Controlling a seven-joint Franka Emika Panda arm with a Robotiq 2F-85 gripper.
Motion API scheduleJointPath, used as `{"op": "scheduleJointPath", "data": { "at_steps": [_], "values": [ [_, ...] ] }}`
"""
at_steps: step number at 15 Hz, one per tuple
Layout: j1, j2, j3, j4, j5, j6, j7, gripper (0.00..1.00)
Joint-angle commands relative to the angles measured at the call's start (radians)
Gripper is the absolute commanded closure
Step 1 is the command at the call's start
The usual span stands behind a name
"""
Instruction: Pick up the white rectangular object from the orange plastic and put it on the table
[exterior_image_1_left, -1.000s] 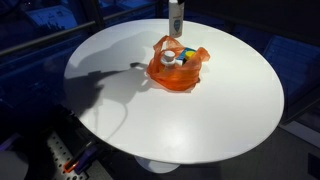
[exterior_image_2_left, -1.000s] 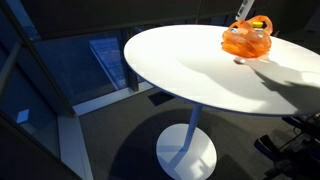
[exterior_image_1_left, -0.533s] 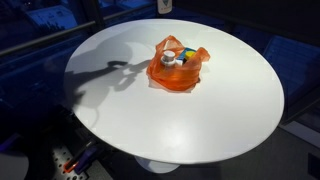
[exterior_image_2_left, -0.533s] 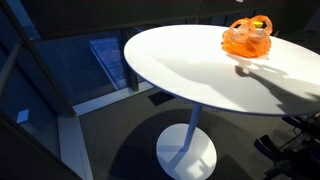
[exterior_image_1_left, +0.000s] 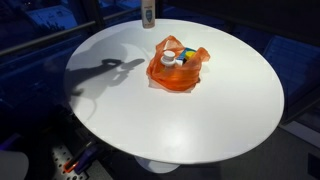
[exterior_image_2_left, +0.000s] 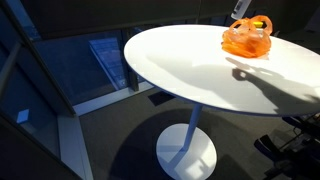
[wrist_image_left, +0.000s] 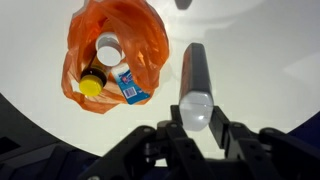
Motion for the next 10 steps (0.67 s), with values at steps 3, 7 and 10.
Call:
{"op": "scheduleJointPath", "data": {
  "at_steps": [3, 7, 10],
  "values": [
    [0.001, 0.016, 0.017, -0.072, 0.003, 0.025, -0.011, 0.90],
    [-0.001, 0.050, 0.022, -0.124, -0.027, 0.070, 0.010, 0.90],
    [-0.001, 0.077, 0.018, -0.150, -0.054, 0.107, 0.022, 0.90]
  ]
}}
